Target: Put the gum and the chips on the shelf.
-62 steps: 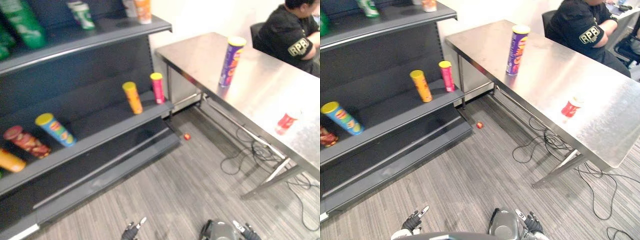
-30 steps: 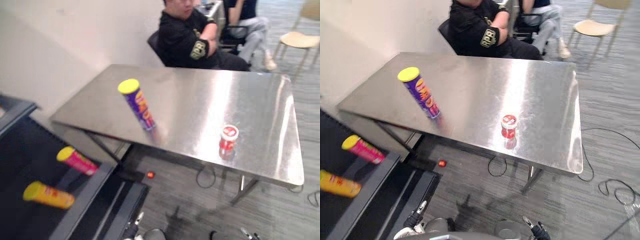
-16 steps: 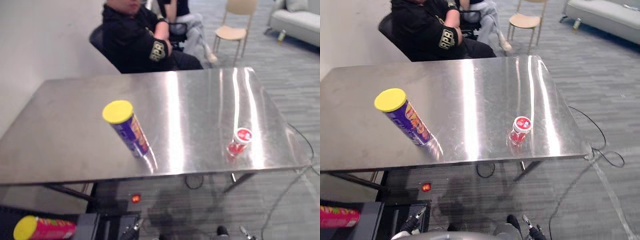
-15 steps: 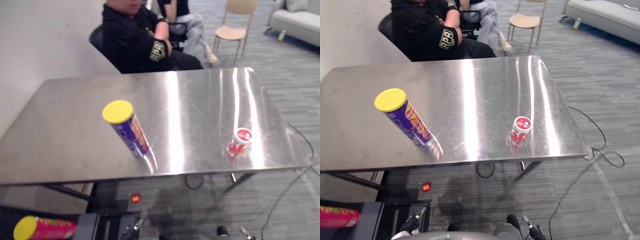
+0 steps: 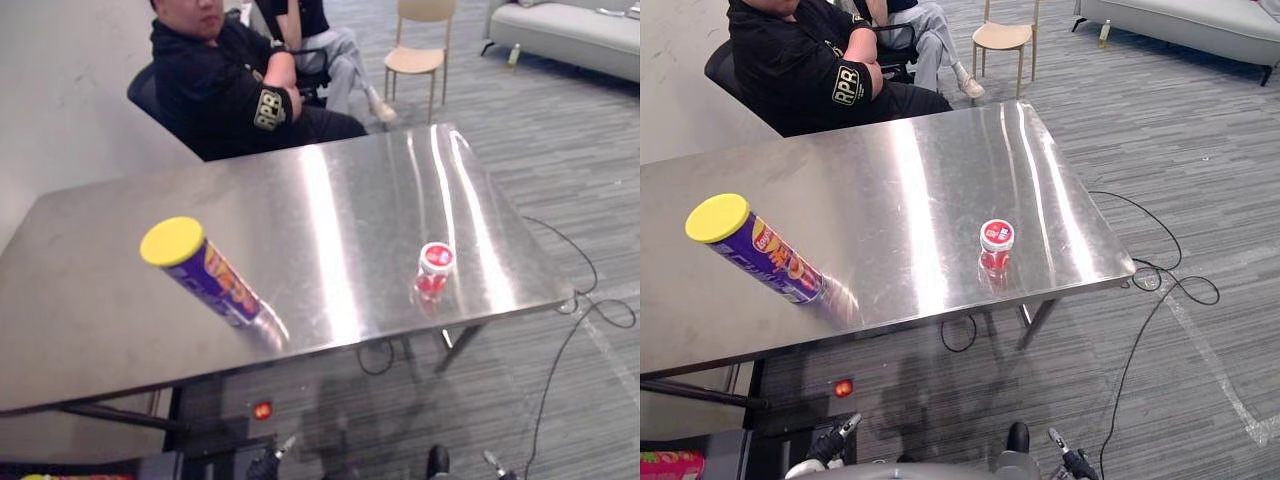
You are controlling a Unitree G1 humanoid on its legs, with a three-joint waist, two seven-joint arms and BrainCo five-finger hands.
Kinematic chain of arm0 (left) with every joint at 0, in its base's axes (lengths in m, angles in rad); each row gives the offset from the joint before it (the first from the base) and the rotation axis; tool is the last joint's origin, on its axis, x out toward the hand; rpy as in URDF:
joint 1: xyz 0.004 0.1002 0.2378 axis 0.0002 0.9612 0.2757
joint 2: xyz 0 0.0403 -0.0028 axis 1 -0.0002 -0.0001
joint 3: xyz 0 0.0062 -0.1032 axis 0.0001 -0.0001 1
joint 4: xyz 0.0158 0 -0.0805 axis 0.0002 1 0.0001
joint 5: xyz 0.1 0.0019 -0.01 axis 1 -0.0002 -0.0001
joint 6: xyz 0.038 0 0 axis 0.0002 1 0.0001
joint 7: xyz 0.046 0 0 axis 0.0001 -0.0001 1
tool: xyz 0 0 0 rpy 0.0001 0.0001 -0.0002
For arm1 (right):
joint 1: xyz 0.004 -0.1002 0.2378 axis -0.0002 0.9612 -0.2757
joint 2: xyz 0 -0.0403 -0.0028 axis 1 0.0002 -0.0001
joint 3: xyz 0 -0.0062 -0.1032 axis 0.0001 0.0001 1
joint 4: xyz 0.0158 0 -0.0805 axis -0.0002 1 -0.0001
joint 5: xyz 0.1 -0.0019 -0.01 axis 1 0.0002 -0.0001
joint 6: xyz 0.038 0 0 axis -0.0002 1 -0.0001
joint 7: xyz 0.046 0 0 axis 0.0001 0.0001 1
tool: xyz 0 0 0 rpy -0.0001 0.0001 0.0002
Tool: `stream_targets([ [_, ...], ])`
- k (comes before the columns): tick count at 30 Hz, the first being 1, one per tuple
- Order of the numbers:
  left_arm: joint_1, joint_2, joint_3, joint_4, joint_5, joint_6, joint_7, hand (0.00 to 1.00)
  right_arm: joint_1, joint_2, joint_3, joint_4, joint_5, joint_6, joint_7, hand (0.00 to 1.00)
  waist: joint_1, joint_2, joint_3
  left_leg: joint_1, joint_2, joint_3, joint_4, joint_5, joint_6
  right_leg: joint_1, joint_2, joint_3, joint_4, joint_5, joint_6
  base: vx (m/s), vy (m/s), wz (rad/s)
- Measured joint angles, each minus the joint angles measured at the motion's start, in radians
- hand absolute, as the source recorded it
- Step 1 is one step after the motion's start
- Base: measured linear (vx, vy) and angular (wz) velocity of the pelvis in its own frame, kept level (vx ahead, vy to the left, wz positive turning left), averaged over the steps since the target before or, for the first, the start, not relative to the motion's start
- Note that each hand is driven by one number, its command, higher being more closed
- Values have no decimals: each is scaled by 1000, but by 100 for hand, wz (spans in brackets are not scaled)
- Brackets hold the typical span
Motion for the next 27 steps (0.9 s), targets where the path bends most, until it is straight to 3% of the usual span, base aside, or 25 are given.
stream_targets([
  [7, 0, 6, 72, 0, 32, 0, -1, 0, -2, -4, -197, 18, 36, 1, -7, 0, 6, -19, 0, 17, -2, -23, -20, 3, -5, 16, 5, -7, 0, 8, -3, 54, -15, 0],
  [10, 1, 11, 113, 0, 36, 2, -1, 0, -23, -36, -414, 45, 88, 1, -18, 0, 4, -30, -3, 16, -8, -41, -20, -2, 0, 15, 1, -5, 0, 8, -3, 34, 7, -3],
  [12, 12, 10, 155, 2, 38, 5, -2, 0, -52, -117, -615, 94, 144, 1, -35, 0, -11, -33, -5, 16, -14, -41, -21, -13, 2, 15, -4, -5, 0, 8, -3, 8, 16, 0],
  [16, 14, 10, 196, 7, 73, 15, -2, 0, -85, -238, -844, 93, 171, 1, -68, 0, -20, -31, -7, 17, -25, -41, -21, -20, 7, 14, -13, 0, 0, 8, -3, 0, 0, 0],
  [21, 38, 9, 213, 7, 73, 15, -1, 0, -141, -314, -804, -14, 189, -3, -131, 0, -46, -30, -34, 17, -26, -31, -21, -26, 8, 3, -12, 15, 0, 9, -1, -36, -15, -9],
  [24, 56, -1, 215, 7, 72, 16, 6, 0, -135, -313, -632, -315, 174, -18, -199, 0, -54, -22, -52, 22, -28, -14, -20, -31, 9, -2, -13, 31, 1, 11, 2, -27, -27, -15],
  [27, 74, -15, 215, -6, 72, 16, 8, 0, -127, -303, -518, -631, 71, -47, -268, 0, -64, -10, -63, 31, -26, -8, -20, -33, 7, 2, -14, 34, 1, 11, 2, -24, -25, -5],
])
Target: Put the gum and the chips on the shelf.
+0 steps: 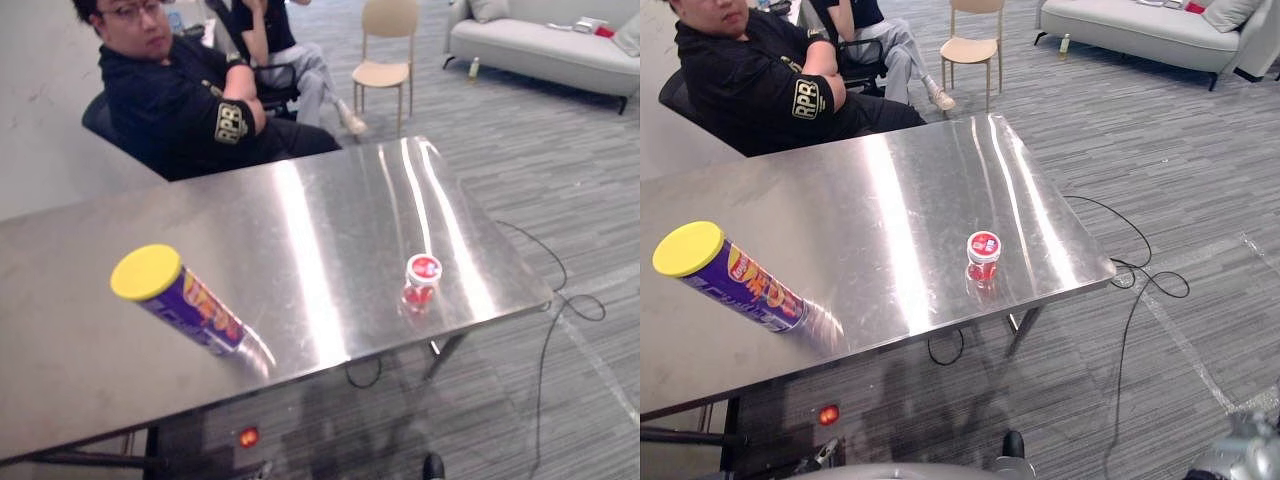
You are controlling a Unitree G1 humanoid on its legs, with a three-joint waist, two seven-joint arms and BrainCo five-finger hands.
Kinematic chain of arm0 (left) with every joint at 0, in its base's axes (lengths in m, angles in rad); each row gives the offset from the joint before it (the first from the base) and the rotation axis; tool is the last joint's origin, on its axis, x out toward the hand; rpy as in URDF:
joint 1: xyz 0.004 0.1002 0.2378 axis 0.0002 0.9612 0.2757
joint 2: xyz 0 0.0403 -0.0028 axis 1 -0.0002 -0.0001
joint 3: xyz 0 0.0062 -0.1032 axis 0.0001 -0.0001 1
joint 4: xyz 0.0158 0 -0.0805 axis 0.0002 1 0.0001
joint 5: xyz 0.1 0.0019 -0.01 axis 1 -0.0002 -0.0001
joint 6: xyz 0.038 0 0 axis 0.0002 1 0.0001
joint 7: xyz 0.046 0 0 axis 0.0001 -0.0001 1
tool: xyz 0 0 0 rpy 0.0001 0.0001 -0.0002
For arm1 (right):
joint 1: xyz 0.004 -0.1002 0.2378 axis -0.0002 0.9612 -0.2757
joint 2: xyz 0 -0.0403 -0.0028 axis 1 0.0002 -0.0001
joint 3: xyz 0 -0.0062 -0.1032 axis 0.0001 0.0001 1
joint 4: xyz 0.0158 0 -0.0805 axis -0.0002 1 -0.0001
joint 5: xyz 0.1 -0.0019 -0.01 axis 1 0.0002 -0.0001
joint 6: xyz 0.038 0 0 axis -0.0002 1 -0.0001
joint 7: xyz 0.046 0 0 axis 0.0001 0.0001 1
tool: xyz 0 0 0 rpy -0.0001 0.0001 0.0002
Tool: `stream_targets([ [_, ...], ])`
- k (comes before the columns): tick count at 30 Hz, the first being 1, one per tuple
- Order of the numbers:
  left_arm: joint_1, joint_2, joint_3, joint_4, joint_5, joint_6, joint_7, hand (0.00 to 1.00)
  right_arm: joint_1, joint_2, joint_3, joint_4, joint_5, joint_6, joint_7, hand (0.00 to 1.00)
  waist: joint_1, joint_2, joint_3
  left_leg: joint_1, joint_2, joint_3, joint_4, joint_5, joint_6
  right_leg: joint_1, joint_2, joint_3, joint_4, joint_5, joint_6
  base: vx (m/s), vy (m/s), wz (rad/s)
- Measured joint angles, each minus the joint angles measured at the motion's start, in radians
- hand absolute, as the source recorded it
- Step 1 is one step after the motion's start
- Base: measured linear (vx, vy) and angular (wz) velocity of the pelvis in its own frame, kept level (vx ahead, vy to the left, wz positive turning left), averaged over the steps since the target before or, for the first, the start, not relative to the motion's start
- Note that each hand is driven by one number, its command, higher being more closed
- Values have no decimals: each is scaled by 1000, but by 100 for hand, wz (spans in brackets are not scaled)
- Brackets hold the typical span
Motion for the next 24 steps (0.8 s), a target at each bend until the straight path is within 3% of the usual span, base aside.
stream_targets([
  [3, 7, -15, -4, -33, -1, 0, -1, 0, -4, 5, 64, -154, -95, -36, -55, 0, 8, -6, -7, 5, 4, -1, 0, -1, -1, 6, 3, -2, 0, 0, 0, -53, -49, -1],
  [8, 7, -15, -24, -41, 3, 5, -2, 0, -3, 72, 184, -322, -186, -37, -64, 0, 26, -6, -13, 13, 2, -3, 0, -1, -1, 12, 1, -4, 0, 0, 0, -38, -32, 0],
  [15, 7, -13, -53, -70, 44, 6, -10, 0, 59, 134, 344, -573, -304, -37, 42, 0, 50, -6, -13, 11, 0, -30, 1, 0, -1, 24, -3, -29, 0, 0, 1, -24, -30, 8],
  [24, 8, 12, -112, -75, 77, 5, -30, 0, 130, 133, 496, -670, -307, -38, 172, 0, 51, -18, -11, 20, -6, -99, 23, 0, 0, 82, -16, -98, 0, 0, 1, -30, -16, 20],
])
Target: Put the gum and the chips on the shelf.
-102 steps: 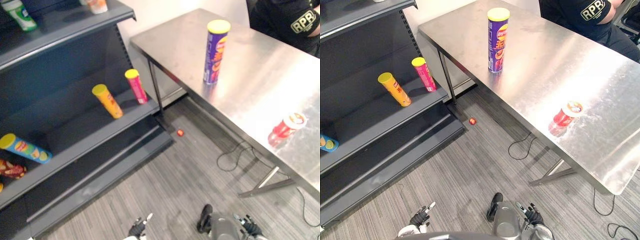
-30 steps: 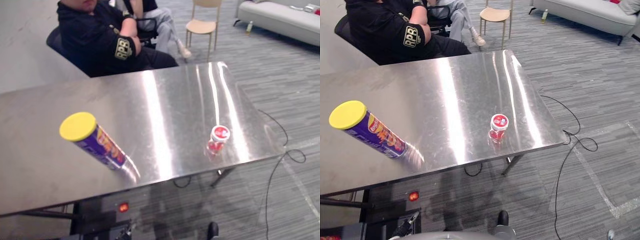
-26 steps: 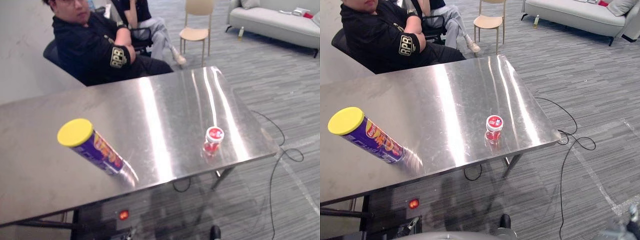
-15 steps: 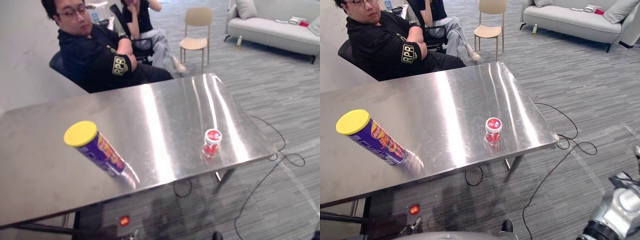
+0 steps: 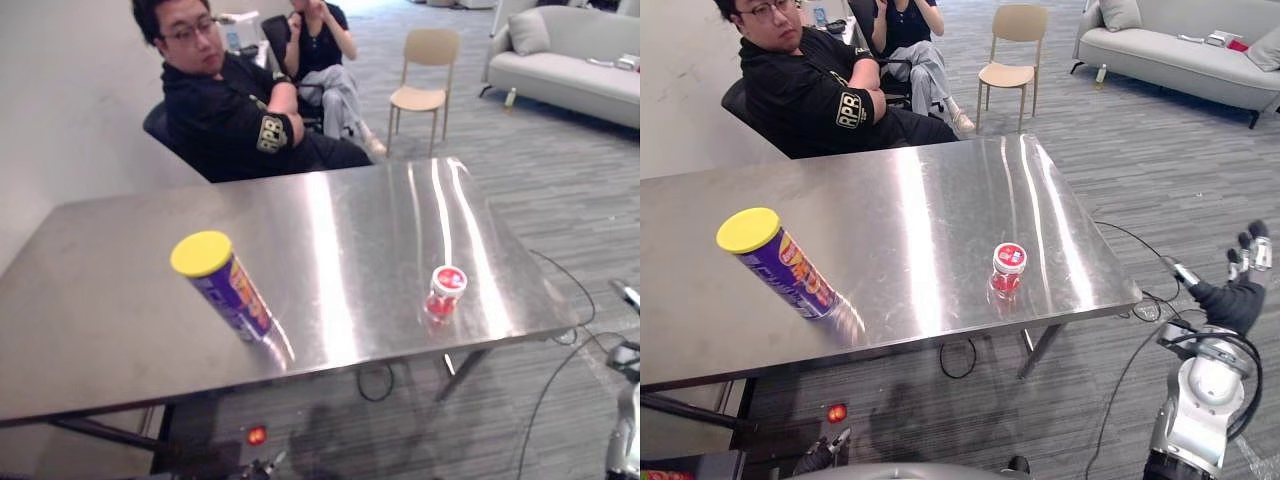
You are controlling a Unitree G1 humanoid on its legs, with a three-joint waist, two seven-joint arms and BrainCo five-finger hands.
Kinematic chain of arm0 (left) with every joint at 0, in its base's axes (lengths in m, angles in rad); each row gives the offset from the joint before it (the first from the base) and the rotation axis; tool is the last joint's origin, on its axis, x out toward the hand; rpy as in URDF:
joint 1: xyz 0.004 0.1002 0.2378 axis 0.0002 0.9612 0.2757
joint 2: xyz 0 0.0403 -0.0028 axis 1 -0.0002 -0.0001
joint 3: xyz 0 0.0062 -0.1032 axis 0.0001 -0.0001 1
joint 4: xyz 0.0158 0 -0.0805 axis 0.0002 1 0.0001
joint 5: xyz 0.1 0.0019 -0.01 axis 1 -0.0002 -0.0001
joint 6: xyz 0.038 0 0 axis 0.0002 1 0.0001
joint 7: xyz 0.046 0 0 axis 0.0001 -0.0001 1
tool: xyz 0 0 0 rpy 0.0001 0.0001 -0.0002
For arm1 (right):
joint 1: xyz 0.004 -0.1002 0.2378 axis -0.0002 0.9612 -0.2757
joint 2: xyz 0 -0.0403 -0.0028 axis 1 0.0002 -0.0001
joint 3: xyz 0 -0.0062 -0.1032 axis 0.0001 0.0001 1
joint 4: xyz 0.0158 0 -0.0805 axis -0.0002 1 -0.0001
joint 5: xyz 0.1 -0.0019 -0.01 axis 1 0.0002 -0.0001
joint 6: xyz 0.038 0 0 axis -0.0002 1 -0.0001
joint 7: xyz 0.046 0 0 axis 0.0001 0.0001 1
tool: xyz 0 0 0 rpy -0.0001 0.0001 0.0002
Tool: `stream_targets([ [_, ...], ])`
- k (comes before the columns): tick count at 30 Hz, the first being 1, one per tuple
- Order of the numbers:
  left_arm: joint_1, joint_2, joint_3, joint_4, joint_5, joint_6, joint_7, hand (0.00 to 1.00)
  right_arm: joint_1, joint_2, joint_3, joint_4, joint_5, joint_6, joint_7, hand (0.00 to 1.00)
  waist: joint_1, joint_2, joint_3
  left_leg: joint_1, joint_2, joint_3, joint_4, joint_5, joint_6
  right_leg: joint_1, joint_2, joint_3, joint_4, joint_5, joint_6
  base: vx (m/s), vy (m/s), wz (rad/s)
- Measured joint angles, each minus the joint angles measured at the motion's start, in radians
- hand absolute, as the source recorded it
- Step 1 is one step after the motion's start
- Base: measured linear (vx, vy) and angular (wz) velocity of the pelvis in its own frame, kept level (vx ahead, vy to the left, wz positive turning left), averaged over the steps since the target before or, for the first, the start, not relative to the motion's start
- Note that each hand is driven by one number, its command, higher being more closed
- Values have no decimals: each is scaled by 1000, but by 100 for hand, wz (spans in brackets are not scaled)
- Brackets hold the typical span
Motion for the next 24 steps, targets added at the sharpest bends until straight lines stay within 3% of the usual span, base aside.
stream_targets([
  [18, 44, 25, -13, 6, 8, 1, -12, 0, 107, 2, 227, -72, 91, 0, 185, 0, 4, -15, 2, -37, 1, -91, 35, 5, 5, 23, -3, -74, 0, -1, 1, -35, -11, 11],
  [24, 44, 43, -47, 10, 36, 0, -13, 0, 134, 18, 236, -71, 91, 0, 191, 0, 1, -20, 6, -50, 6, -91, 49, 3, 4, 16, -3, -72, 0, -1, 1, -24, -3, 0],
])
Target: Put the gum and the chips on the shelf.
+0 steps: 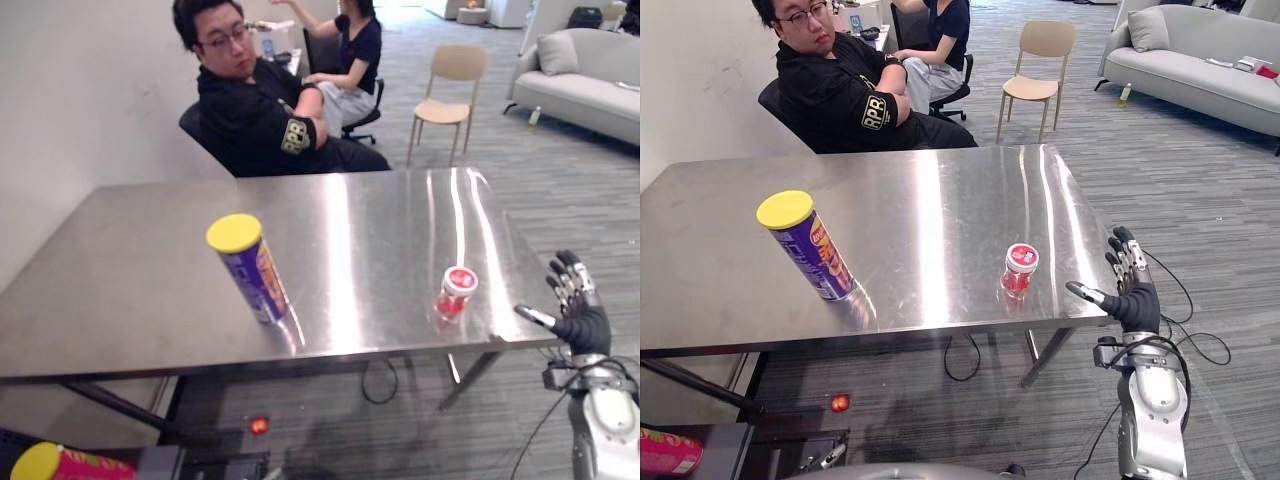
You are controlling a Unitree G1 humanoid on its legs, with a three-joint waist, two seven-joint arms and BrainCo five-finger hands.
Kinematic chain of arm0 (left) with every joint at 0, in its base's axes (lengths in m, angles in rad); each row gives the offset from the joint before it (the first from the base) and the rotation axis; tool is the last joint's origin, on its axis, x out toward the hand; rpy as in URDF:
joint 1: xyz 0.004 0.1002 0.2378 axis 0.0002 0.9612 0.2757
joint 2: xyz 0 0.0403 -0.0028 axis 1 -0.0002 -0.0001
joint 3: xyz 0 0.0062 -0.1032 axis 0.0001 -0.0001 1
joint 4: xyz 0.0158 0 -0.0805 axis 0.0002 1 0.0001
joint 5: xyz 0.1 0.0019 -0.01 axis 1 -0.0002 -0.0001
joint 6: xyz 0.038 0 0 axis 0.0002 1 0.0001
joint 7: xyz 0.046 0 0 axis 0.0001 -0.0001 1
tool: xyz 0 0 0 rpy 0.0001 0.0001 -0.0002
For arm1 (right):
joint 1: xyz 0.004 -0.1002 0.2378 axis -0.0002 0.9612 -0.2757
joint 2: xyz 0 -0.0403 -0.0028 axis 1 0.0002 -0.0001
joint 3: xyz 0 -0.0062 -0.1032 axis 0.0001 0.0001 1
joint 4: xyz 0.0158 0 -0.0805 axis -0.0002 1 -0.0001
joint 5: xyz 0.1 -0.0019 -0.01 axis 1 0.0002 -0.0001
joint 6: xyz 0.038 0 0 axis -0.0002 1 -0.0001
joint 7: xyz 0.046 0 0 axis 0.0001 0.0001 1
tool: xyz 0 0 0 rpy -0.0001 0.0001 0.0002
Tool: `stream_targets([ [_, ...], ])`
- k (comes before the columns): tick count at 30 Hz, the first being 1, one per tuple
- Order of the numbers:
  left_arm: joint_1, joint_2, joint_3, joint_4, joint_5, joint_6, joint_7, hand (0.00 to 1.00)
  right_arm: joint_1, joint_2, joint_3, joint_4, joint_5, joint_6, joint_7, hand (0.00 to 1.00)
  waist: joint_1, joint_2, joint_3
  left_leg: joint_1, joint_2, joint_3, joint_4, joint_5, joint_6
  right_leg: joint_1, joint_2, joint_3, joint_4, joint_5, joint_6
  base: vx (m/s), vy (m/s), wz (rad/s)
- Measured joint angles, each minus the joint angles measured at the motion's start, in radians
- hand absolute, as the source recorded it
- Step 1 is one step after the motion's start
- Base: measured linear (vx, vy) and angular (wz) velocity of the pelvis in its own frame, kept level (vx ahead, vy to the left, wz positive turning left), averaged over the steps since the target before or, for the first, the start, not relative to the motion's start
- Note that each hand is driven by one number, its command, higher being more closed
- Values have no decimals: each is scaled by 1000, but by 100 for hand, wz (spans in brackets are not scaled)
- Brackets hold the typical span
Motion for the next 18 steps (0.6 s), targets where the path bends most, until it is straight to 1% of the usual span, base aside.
stream_targets([
  [5, 0, 1, -3, 0, 1, 0, 2, 0, -1, 0, 31, 2, 1, 0, -5, 0, 1, 0, 3, -5, 2, 7, 1, -1, -1, -9, 2, 5, 0, 0, 0, -21, -1, -4],
  [10, 1, 1, -4, 1, 2, 0, 2, 0, -10, 0, 45, 21, -1, 0, -14, 0, 4, 6, 8, -20, 2, 19, 0, -1, -1, -32, 3, 18, 0, 2, 0, 3, 5, -6],
  [18, 0, 5, -1, 1, 2, 0, 3, 0, -72, 0, 49, 125, -4, 1, -51, 0, 7, 1, 22, -21, 4, 23, -1, -3, -3, -33, 7, 28, 1, 2, 0, 9, 1, -1],
])
